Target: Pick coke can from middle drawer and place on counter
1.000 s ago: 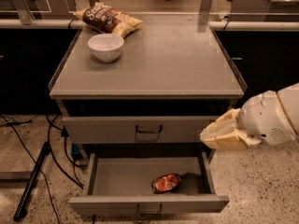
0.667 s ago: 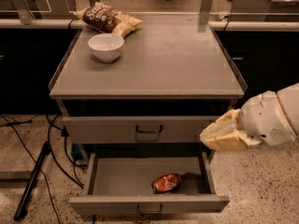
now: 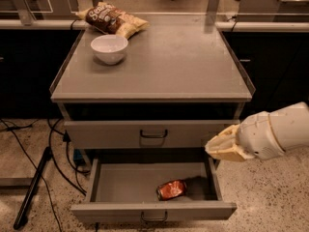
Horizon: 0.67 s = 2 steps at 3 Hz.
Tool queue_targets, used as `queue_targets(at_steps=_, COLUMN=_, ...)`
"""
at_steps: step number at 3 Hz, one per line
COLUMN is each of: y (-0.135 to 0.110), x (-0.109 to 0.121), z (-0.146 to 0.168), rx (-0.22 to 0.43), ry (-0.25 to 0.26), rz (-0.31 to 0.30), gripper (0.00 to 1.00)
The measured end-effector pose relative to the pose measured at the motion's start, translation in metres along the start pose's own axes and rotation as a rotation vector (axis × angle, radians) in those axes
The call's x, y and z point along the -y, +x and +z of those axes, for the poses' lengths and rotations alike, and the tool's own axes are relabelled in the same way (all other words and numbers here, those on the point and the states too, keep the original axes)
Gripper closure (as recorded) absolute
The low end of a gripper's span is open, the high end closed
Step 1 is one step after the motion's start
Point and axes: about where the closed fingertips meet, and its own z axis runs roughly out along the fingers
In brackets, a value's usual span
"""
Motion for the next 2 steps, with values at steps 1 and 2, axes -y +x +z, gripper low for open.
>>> queue_targets(at_steps=1, y=0.037, x=0.025, z=0.034, rx=0.017, ry=0.026, rz=-0.057, gripper=1.00)
queue_targets(at_steps=2, y=0.078, x=0.046, z=0.069, rx=0.038, ry=0.026, rz=-0.061, gripper=1.00)
